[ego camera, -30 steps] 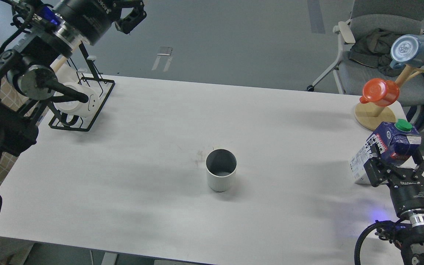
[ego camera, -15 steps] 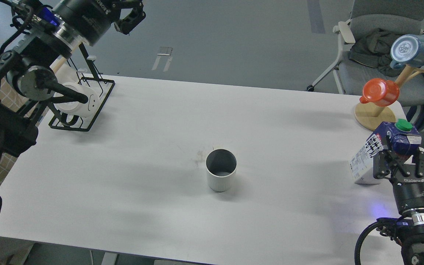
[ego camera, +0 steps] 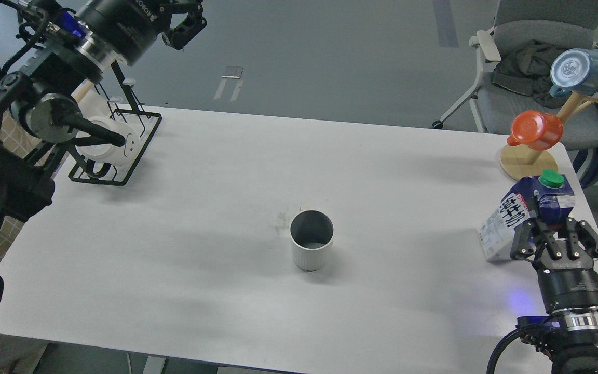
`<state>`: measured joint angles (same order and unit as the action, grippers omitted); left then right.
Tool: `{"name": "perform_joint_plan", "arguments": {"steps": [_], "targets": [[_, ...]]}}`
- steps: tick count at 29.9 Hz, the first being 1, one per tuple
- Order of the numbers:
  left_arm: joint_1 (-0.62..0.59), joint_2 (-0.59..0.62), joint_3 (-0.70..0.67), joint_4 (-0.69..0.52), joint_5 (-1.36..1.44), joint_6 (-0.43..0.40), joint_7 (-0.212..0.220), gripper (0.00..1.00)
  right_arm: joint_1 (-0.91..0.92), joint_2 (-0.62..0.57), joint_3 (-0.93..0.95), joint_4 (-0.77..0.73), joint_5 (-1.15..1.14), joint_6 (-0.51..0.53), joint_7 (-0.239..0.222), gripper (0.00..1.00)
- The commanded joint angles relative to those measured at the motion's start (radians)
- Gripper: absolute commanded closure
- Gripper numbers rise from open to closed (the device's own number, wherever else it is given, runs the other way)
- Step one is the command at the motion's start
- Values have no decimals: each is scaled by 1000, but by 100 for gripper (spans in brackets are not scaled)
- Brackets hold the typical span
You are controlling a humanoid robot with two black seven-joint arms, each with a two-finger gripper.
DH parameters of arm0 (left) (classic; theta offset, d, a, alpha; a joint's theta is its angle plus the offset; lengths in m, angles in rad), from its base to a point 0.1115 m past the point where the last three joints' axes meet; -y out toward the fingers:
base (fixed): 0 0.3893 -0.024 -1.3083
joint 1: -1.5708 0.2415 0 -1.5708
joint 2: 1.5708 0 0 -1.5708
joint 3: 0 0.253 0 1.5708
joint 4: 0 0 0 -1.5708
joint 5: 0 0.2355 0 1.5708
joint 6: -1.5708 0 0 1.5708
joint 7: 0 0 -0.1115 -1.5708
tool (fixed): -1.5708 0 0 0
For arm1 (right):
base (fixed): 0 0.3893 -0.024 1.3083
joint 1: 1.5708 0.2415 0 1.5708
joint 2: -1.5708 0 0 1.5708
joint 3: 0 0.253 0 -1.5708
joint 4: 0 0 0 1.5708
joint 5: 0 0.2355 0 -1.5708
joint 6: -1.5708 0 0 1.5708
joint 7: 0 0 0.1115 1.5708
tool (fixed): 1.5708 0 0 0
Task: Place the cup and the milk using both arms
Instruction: 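Carry the milk carton with the right gripper beside the white mug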
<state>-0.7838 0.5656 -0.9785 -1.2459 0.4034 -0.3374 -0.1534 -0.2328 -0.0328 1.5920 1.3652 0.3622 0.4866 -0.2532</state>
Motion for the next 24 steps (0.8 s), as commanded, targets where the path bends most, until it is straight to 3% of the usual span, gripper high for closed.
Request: {"name": "perform_joint_plan", "arguments": {"steps": [1,8,16,24], "targets": [[0,-1,3,-1,0,0,0,2,-6,1,-47,8,3,2,-3,65],[2,3,15,0,0,0,2,2,47,25,-130,54,4,2,-18,64],[12,29,15,0,0,0,2,2,197,33,-305,-20,-11,2,-15,65],[15,37,12,0,0,7,2,2,211,33,-391,-83,-8,2,-9,64]]}}
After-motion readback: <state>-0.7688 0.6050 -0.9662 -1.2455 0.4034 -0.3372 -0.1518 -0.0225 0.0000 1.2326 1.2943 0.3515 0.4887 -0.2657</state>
